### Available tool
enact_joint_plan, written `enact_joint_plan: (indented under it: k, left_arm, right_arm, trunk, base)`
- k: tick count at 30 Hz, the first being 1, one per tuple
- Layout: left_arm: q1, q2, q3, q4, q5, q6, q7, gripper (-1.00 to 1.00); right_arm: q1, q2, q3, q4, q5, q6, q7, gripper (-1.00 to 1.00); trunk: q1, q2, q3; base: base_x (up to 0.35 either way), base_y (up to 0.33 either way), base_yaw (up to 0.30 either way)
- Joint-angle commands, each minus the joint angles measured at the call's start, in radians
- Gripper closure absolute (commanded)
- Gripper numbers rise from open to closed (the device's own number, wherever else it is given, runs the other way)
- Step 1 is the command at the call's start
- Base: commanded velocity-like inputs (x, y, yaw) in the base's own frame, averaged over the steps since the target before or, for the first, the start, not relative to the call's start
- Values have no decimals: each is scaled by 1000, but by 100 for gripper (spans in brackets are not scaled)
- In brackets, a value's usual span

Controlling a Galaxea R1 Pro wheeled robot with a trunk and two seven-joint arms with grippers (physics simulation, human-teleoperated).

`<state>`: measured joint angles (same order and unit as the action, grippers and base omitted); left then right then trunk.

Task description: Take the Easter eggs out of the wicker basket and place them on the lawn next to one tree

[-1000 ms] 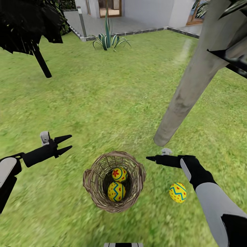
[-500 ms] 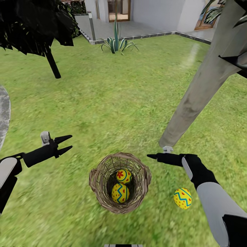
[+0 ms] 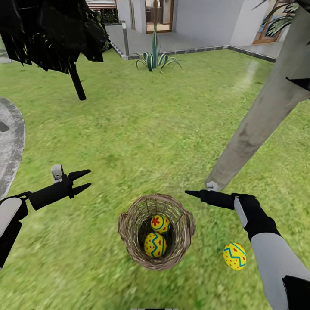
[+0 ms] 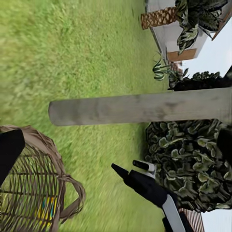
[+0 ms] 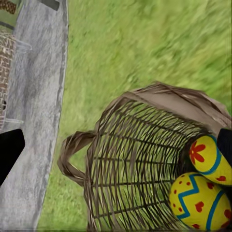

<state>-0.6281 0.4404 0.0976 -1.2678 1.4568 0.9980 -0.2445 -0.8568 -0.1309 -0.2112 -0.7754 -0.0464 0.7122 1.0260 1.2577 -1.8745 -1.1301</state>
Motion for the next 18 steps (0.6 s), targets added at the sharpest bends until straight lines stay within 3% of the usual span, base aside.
enact_joint_plan:
  k: [1,9,11,12,15,18]
  left_arm:
    - [-1,0,1,1,-9,4,-9,-100]
    - [-1,0,2,0,-9,4,-9,-100]
    - [-1,0,1,1,-9,4,-9,-100]
    - [-1,0,1,1,-9,4,-9,-100]
    - [-1,0,1,1,-9,4,-9,-100]
    - [-1,0,1,0,-9,4,-9,-100]
  right_arm:
    - [6,2,0,-3,-3,8,2,-100]
    - [48,8,62,-8,58,3,-34,-100]
    - [60,20,80,-8,85,2,-82,-100]
    - [64,39,100,-8,102,0,-125,-100]
    - [70,59,122,-8,112,0,-173,-100]
    - [75,72,171,-10,127,0,-209,-100]
  trunk:
    - [0,0,1]
    - [0,0,12]
    - [0,0,15]
    - [0,0,16]
    - [0,0,20]
    - [0,0,24]
  base:
    - [0,0,157]
    - [0,0,174]
    - [0,0,181]
    - [0,0,181]
    - [0,0,181]
    - [0,0,181]
